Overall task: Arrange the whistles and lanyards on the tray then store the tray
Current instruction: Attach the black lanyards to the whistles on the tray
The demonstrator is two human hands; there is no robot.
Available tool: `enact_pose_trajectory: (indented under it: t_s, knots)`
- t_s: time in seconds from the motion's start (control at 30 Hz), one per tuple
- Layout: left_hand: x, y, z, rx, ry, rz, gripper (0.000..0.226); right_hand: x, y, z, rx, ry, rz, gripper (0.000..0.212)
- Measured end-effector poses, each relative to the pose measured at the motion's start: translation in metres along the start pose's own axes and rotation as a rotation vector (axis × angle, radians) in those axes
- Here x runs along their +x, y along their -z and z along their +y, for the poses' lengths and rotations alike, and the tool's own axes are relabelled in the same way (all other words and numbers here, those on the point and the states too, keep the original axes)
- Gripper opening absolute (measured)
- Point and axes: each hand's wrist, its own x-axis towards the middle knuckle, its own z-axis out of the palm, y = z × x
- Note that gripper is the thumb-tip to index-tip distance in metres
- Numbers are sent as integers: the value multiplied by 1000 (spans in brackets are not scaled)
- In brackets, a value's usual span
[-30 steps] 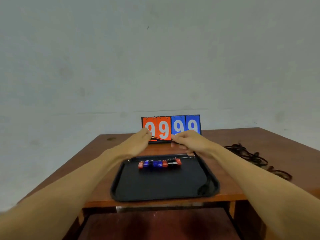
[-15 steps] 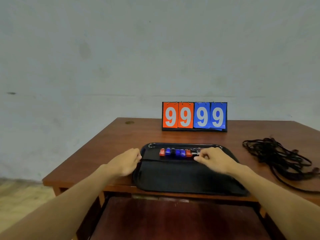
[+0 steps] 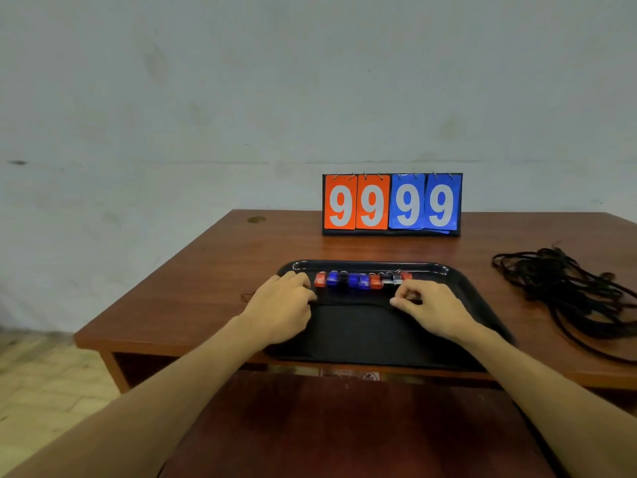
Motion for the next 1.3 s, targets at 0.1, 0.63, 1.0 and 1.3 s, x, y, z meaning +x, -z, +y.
enact_pose_trajectory:
  t_s: [0.1,0.63,1.0,1.3]
  knots:
    - [0,-1,8,-128,71,-132,37,0,0,1,27,-3,3,14]
    - [-1,0,39,28,228,-113,31,-15,60,40,-210,-43,39,21]
    - [-5,0,49,-165,331,-232,42,-48,103,93,-74,-171,225,20]
    - [14,13,101,-336,249,13,54,-74,139,114,-26,-254,251,19]
